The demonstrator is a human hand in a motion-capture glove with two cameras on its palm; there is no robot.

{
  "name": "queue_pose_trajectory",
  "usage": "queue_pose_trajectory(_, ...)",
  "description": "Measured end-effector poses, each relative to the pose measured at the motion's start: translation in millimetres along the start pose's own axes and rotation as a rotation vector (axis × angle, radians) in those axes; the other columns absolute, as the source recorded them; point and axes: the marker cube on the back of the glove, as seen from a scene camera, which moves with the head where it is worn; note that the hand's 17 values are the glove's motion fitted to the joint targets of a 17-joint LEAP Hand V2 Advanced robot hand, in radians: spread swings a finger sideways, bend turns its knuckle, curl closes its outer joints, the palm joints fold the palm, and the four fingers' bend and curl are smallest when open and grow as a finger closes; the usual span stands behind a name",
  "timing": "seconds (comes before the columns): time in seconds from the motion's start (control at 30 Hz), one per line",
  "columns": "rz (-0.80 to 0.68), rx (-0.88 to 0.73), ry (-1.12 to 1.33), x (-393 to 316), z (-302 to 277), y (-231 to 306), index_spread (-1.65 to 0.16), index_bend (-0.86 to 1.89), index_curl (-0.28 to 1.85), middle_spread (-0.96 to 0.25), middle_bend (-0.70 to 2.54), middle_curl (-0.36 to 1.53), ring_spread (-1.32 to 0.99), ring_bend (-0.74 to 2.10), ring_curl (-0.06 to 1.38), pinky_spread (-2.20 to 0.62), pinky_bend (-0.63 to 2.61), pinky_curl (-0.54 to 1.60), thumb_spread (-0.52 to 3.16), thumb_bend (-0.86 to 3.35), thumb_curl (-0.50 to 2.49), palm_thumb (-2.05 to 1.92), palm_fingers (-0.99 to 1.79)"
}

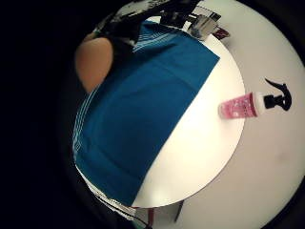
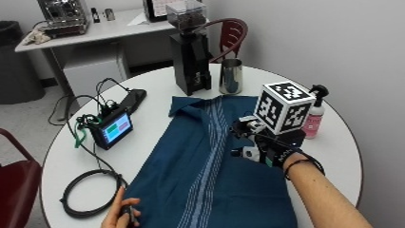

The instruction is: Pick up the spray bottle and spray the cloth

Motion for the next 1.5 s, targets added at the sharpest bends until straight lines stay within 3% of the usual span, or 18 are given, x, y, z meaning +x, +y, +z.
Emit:
queue_pose_trajectory(0.2, 0.013, -0.023, -0.003, 3, 7, 2, -0.27, 0.24, 0.19, -0.04, 0.32, 0.16, 0.0, 0.3, 0.16, 0.17, 0.29, 0.16, 0.7, 0.36, 0.14, 0.57, 0.69)
queue_pose_trajectory(0.5, 0.008, -0.036, 0.0, -2, 11, 1, -0.33, 0.19, 0.25, -0.05, 0.29, 0.23, -0.01, 0.27, 0.21, 0.22, 0.26, 0.21, 0.98, 0.33, 0.19, 0.62, 0.68)
queue_pose_trajectory(1.1, -0.009, 0.004, -0.08, -1, 0, 4, -0.36, 0.16, 0.3, -0.05, 0.23, 0.3, -0.01, 0.23, 0.26, 0.24, 0.21, 0.27, 1.15, 0.22, 0.26, 0.66, 0.68)
queue_pose_trajectory(1.5, -0.011, 0.217, -0.277, -3, -46, -10, -0.36, 0.15, 0.3, -0.06, 0.2, 0.33, -0.01, 0.23, 0.28, 0.24, 0.2, 0.29, 1.17, 0.14, 0.28, 0.67, 0.68)
